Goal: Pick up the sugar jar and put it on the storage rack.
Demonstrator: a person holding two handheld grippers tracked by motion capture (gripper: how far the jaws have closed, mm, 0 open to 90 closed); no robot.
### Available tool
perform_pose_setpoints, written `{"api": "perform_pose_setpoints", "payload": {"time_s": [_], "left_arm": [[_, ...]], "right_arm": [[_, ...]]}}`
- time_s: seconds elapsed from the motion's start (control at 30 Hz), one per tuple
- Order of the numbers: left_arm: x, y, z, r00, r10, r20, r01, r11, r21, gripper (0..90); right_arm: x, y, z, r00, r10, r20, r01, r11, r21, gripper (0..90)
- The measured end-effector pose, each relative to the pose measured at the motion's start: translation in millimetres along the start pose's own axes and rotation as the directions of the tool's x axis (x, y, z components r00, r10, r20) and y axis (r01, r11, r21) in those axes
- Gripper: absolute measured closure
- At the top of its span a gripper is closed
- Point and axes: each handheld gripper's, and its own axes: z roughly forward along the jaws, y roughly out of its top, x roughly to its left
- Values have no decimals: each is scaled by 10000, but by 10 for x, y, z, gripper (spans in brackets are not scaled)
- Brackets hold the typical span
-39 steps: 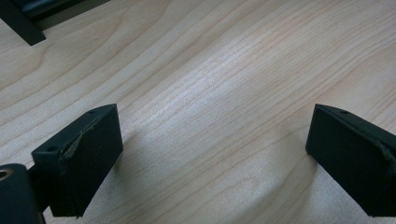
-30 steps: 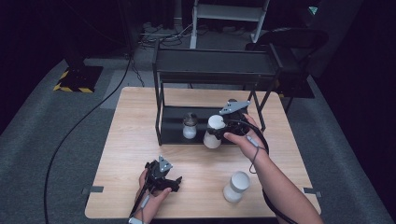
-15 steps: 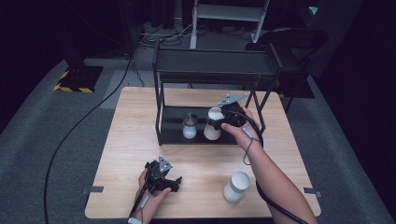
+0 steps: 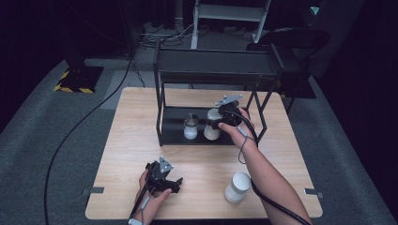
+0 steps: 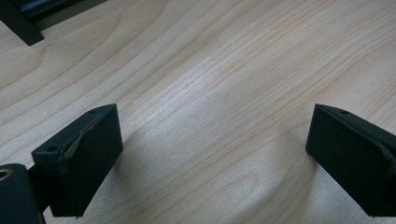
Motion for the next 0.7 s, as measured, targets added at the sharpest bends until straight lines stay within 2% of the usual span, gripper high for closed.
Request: {"api": "perform_pose_setpoints", "payload": {"time_s": [0.2,0.33,0.6,0.7], "left_arm": [[0,0,0,10000,0,0,0,10000,0,37],[0,-1,0,10000,5,0,-5,10000,-3,37],[0,0,0,10000,4,-2,-4,10000,-2,37],[0,0,0,10000,4,-1,-4,10000,-1,37]], "right_arm": [[-42,-28,48,9998,217,-28,-216,9997,87,335],[-44,-30,60,9998,168,49,-169,9997,165,335],[-95,-53,73,9987,517,-12,-517,9984,246,333],[-89,-35,80,9992,406,-4,-406,9987,312,330]]}}
